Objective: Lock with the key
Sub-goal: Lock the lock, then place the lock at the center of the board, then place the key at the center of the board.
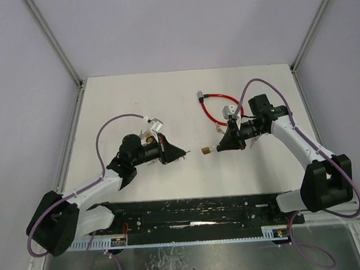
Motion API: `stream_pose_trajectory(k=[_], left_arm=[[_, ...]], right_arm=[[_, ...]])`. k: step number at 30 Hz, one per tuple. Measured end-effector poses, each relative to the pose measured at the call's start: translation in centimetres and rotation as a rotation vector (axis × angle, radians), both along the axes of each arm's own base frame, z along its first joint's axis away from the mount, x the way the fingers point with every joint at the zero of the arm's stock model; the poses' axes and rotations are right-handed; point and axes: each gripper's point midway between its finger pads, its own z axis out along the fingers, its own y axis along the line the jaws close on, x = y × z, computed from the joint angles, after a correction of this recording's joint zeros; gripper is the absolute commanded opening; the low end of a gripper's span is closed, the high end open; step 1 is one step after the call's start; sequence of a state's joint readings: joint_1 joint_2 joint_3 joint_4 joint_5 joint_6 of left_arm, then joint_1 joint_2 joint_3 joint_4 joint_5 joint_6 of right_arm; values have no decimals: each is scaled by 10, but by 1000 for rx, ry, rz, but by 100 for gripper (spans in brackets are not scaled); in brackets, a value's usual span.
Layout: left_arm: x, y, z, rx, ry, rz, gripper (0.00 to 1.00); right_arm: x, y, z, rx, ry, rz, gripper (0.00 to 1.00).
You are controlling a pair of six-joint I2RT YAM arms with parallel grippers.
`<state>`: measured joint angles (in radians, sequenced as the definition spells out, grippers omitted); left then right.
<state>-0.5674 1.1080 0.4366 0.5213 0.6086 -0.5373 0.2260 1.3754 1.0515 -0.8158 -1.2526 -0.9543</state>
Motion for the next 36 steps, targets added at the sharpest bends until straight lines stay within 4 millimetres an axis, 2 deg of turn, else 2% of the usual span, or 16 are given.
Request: stream_pose_trajectory(k=[6,13,16,21,30,33,36], left_arm=[[4,-7,-22,-24,161,22,0],[2,-23,-73,53,346,40,1],[6,-34,-82,77,374,38,0],[21,-52,-89,86,402,34,1],[25,-69,-123,131,495,17,0],[41,-72,-119,118,489,26,0],[78,-68,-105,78,459,80,0]], right_arm=[[7,-7,-28,-101,69,5,0],[10,-17,-73,-234,243,32,0],[11,-20,-87,-271,294,32,1],[10,-23,-101,-316,373,18,1],[11,-23,-122,-357,522,-6,2],[20,-19,-120,-349,551,-30,2],[39,-13,-114,-341,553,-75,2]])
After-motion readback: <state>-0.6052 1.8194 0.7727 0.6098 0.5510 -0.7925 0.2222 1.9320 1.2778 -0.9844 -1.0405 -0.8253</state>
